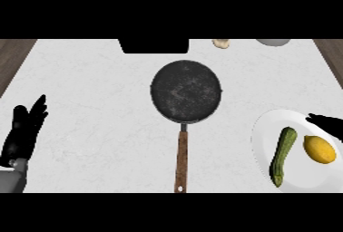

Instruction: Pick the lemon from the plate and place it in the pan

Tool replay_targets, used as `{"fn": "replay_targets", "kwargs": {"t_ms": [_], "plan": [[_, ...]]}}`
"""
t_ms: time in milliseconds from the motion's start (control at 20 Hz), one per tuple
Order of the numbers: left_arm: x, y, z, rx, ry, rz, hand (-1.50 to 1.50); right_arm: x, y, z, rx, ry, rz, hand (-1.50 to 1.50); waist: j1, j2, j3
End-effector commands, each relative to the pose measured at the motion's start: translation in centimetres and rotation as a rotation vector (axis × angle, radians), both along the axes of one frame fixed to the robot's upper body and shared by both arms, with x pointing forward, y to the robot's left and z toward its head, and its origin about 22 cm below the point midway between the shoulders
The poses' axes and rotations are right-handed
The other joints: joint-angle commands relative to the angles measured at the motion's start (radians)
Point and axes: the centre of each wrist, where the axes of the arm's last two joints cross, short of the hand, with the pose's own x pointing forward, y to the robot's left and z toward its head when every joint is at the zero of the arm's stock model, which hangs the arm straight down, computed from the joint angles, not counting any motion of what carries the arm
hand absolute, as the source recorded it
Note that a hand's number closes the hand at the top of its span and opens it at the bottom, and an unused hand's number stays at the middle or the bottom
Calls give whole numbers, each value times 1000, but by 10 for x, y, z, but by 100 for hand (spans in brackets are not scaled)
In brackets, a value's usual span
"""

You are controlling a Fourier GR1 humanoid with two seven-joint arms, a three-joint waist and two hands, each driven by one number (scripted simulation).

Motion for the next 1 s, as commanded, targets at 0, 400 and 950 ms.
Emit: {"fn": "replay_targets", "kwargs": {"t_ms": [0,400,950], "plan": [[2,-5,7,-4,0,10,0,3,2,-18,10,5,-14,-150,2,0,0],[1,5,10,-3,-5,-6,0,31,-3,-19,-3,25,-28,-150,6,1,0],[5,4,-12,4,-2,-12,0,28,-4,-57,-111,-43,55,150,8,4,1]]}}
